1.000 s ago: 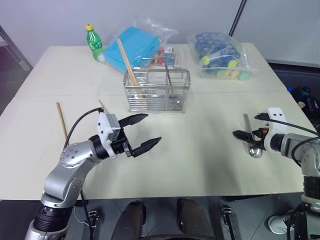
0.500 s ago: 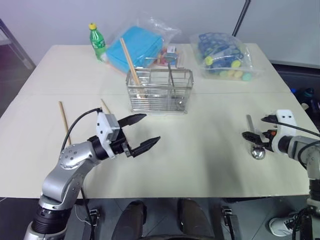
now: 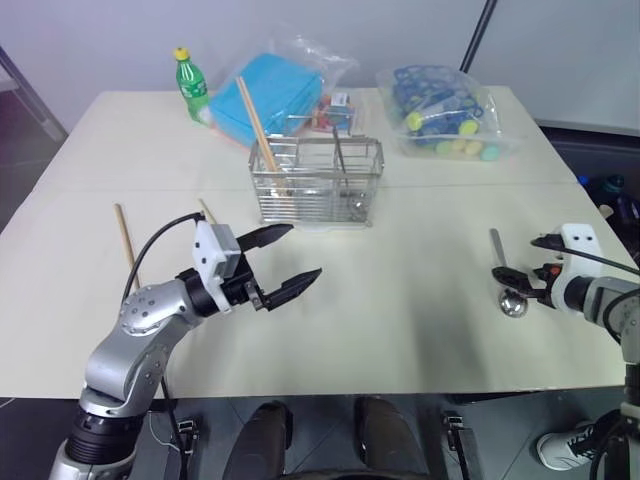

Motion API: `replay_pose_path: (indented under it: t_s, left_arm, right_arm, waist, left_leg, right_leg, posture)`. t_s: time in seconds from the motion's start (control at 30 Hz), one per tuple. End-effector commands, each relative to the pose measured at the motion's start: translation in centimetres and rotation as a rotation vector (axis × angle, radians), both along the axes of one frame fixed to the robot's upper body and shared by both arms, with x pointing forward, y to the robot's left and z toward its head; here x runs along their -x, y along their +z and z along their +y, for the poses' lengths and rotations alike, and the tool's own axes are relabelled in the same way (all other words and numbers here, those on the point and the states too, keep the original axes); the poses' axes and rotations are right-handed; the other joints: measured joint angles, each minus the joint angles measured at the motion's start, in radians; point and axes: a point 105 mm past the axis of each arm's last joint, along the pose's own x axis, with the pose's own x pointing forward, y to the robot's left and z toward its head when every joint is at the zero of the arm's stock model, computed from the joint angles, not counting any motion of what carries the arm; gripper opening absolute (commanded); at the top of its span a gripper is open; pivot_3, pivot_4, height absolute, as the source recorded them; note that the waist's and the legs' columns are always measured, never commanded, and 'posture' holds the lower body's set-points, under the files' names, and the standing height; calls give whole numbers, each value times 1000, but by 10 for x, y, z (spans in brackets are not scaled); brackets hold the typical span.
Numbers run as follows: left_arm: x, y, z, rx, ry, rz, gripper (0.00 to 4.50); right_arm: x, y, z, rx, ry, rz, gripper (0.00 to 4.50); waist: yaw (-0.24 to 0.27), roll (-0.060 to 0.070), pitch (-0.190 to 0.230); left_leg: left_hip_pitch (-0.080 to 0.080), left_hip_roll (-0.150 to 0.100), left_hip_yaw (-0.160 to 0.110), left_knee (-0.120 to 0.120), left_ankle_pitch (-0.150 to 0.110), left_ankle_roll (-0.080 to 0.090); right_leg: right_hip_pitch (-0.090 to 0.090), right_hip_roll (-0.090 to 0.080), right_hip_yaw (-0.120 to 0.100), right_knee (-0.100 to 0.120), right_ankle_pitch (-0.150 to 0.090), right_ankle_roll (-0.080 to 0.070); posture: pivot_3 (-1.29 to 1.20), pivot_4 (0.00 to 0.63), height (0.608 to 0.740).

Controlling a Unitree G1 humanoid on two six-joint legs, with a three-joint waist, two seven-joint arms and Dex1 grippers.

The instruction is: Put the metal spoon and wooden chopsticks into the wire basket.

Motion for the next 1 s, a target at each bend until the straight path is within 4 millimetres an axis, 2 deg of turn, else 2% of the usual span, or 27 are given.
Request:
replay_pose_path:
  t_s: [0.03, 0.13, 0.37, 0.77, 1.0]
  left_arm:
    - [6, 10, 1, 9, 1, -37, 4466]
    - [8, 8, 1, 10, 9, -33, 4500]
    - [6, 9, 2, 16, 21, -34, 4500]
    - [6, 9, 4, 0, -7, -38, 4500]
    - [18, 6, 3, -36, -150, 2, 4500]
  right_arm:
    - [0, -11, 10, -42, 27, 44, 4500]
    - [-1, -11, 15, -48, 44, 44, 3667]
    - [-3, -10, 20, -53, 58, 43, 84]
    - [-7, -8, 24, -60, 57, 34, 25]
    - [-14, -7, 31, -74, 45, -4, 25]
  waist:
    - [-2, 0, 0]
    - [-2, 0, 0]
    - [-2, 0, 0]
    - [-3, 0, 0]
    - [-8, -1, 0]
  left_leg:
    - [0, 0, 0, 0, 0, 0]
    - [0, 0, 0, 0, 0, 0]
    - [0, 0, 0, 0, 0, 0]
    - [0, 1, 0, 0, 0, 0]
    - [1, 2, 1, -1, 0, 0]
  right_leg:
    - [0, 0, 0, 0, 0, 0]
    - [0, 0, 0, 0, 0, 0]
    - [0, 0, 0, 0, 0, 0]
    - [0, 0, 0, 0, 0, 0]
    - [-1, 1, 0, 0, 0, -1]
  posture:
    - [0, 150, 740]
    - [0, 150, 740]
    - [0, 150, 740]
    - [0, 150, 740]
    - [0, 150, 740]
